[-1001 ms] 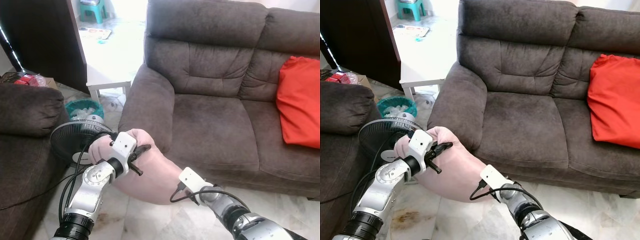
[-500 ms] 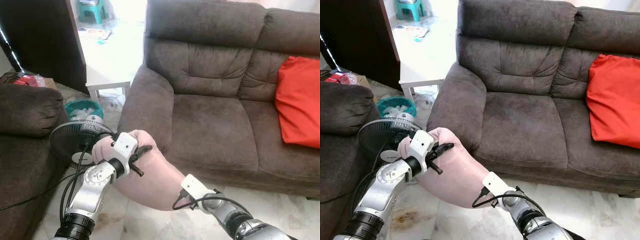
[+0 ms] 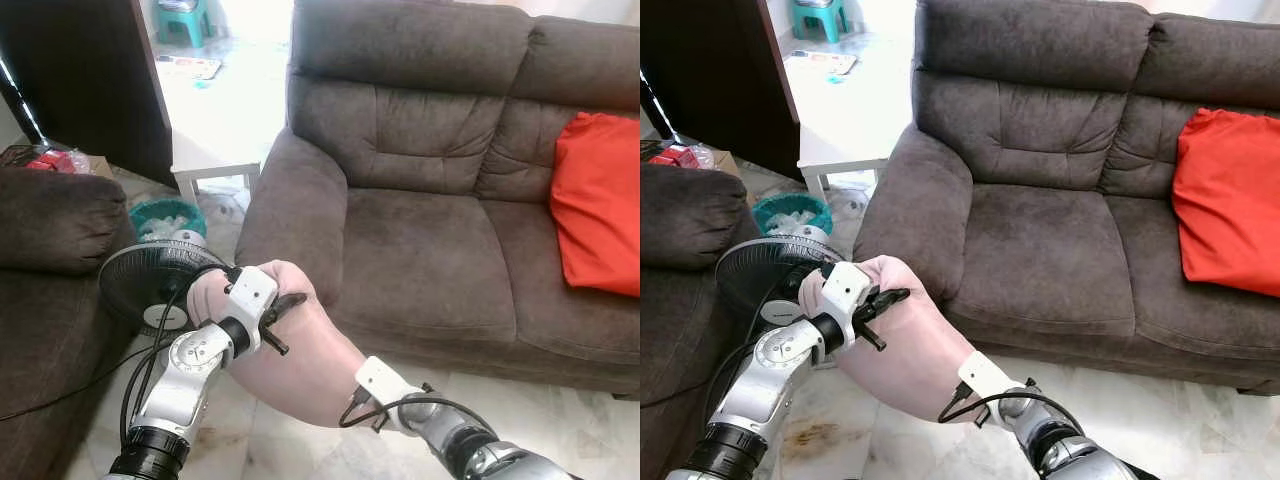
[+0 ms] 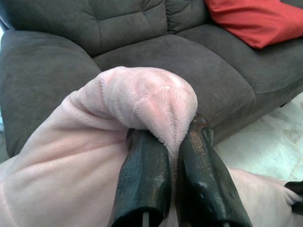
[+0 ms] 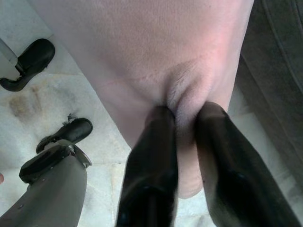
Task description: Move the pillow to the sofa from floor
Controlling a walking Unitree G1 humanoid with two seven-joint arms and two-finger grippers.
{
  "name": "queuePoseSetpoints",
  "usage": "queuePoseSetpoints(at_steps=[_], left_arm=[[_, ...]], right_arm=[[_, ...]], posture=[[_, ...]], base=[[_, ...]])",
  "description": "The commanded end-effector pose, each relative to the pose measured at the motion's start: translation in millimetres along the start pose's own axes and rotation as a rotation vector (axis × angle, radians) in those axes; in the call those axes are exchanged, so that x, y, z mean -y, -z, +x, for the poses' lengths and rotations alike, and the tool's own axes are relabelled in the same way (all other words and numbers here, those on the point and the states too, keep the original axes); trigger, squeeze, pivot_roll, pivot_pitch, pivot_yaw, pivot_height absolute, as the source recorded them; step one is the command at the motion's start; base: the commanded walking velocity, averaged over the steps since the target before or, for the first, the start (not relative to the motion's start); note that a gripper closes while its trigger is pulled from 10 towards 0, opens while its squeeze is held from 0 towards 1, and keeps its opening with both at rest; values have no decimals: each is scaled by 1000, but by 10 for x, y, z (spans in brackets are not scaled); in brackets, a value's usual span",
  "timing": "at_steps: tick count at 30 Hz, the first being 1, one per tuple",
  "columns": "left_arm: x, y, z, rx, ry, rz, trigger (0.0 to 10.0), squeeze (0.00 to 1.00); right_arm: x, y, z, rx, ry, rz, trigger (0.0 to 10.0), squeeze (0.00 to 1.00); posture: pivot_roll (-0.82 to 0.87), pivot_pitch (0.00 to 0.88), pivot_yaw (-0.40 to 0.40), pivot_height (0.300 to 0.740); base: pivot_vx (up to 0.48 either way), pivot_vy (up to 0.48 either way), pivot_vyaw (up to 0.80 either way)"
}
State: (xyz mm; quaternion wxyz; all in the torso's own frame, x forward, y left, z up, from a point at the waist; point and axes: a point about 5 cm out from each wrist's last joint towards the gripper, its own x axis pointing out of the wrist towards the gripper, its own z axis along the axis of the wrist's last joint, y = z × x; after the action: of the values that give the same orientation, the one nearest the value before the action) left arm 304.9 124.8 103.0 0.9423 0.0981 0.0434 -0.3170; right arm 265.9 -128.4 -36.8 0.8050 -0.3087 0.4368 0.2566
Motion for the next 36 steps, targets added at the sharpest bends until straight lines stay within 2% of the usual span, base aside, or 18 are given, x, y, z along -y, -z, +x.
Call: queuePoseSetpoints(at_steps=[1,14,17,18,21,22,24,26,29,31,33,36], left_arm=[[-22,-263,40,102,2,46,10000,0],[-31,-255,36,96,-1,49,10000,0],[-33,-240,32,92,-3,49,10000,0],[-33,-236,31,91,-4,49,10000,0],[-37,-191,19,75,-15,57,10000,0],[-38,-168,13,68,-21,60,10000,0],[-31,-16,-18,-9,-31,89,10000,0],[-21,35,-30,-32,-28,102,10000,0],[-21,100,-43,-66,-60,124,10000,0],[-23,106,-43,-71,-67,128,10000,0],[-53,99,-46,-70,-141,147,10000,0],[-65,24,-38,-23,-212,151,10000,0]], right_arm=[[2,63,1,-18,5,3,0,0],[70,227,-14,-27,30,13,0,0],[53,619,-45,-64,41,23,0,0],[45,660,-49,-67,44,24,0,0],[56,881,-91,-72,74,93,0,0],[68,942,-108,-66,88,137,0,0],[139,1037,-151,-22,141,291,0,0],[173,1048,-165,-2,159,329,0,0],[293,961,-186,94,207,466,0,0],[312,934,-187,112,214,487,0,0],[493,704,-213,238,258,571,0,0],[616,441,-239,360,259,603,0,0]], posture=[[221,0,-110,740],[218,0,-110,740],[217,0,-110,740],[217,0,-110,740],[217,1,-110,740],[217,1,-110,740],[216,2,-110,740],[212,3,-110,740],[209,2,-111,740],[209,2,-111,740],[203,2,-113,740],[201,0,-114,740]], base=[[0,0,0],[0,0,0],[0,0,0],[0,0,0],[0,0,0],[0,0,0],[0,0,0],[0,0,0],[0,0,0],[0,0,0],[0,0,0],[0,0,0]])
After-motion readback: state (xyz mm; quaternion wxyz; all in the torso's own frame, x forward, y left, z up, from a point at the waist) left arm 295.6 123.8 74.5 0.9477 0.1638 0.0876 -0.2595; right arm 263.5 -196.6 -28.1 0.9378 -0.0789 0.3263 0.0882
